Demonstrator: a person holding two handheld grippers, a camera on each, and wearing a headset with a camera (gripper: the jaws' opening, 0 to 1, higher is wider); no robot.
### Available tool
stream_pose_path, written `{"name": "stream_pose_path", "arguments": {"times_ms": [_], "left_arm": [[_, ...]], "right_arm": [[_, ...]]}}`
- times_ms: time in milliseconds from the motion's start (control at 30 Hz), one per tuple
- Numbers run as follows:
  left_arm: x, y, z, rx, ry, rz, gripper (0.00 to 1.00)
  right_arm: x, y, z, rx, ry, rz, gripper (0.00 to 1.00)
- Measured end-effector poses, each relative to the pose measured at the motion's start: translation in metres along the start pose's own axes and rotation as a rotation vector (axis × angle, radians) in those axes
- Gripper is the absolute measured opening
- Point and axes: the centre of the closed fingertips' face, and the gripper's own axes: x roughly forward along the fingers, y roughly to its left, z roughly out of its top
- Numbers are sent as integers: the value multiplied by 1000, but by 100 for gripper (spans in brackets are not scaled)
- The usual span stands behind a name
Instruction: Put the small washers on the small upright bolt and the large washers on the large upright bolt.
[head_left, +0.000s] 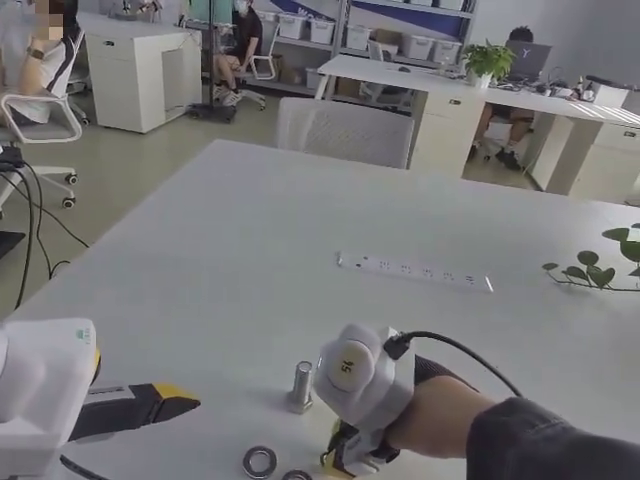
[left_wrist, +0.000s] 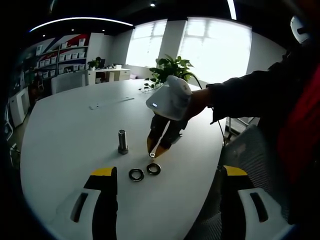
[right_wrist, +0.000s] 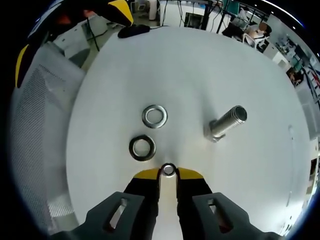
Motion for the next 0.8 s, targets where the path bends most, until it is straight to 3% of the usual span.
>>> {"name": "stream_pose_path", "arguments": {"times_ms": [800], "left_arm": [[9, -5, 7, 23, 2, -29, 85]], "right_arm": [[-29, 9, -37, 52, 18, -23, 13]]}}
